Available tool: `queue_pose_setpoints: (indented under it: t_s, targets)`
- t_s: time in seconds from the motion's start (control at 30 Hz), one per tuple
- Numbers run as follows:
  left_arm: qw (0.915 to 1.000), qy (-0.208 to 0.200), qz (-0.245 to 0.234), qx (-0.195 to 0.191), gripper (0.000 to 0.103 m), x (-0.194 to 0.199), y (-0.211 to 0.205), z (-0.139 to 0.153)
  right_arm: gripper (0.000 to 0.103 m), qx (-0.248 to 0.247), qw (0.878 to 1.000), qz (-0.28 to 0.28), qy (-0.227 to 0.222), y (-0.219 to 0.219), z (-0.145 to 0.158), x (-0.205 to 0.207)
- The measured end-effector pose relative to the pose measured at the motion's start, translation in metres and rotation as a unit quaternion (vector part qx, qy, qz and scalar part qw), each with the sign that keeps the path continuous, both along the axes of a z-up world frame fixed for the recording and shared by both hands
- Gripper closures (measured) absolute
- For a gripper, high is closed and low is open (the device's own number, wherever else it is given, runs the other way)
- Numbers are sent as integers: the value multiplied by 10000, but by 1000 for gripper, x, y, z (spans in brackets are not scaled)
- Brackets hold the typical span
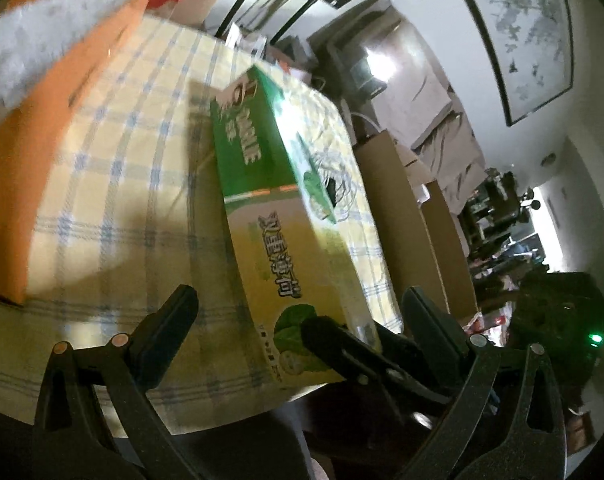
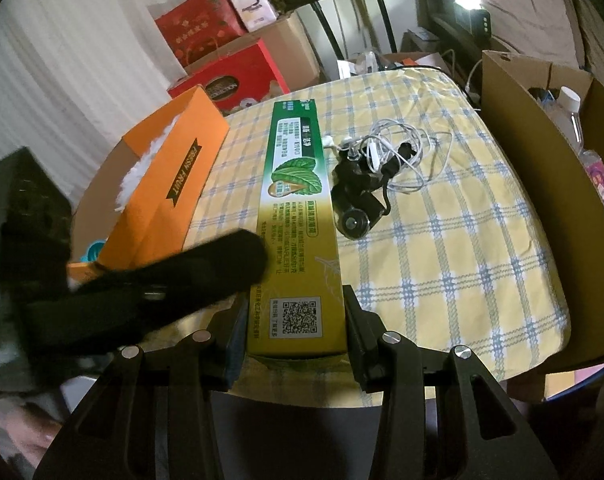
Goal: Organize objects
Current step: 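Close the left gripper on the Darlie box end while the right gripper holds it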
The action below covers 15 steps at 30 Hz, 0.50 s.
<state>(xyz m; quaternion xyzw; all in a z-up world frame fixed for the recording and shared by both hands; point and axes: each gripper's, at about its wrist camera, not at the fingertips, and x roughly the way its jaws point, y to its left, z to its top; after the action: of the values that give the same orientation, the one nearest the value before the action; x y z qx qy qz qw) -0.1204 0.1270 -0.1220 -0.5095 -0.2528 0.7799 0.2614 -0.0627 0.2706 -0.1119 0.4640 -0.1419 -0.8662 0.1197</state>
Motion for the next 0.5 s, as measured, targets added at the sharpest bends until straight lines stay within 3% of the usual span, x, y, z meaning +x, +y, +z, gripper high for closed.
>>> queue_pose_setpoints:
  t_s: [0.2, 0.33, 0.5]
  targets:
    - [9994, -226, -2, 254, 10, -7, 4, -15, 60, -104, 9999, 15, -28, -4, -4, 4]
    - [9968, -549, -96, 574, 28, -15, 7, -30, 61, -84, 9999, 90, -10, -9, -2, 7]
    - [9965, -586, -83, 583, 34, -16, 5, -30, 60, -5, 9999, 118, 38, -13, 4, 9]
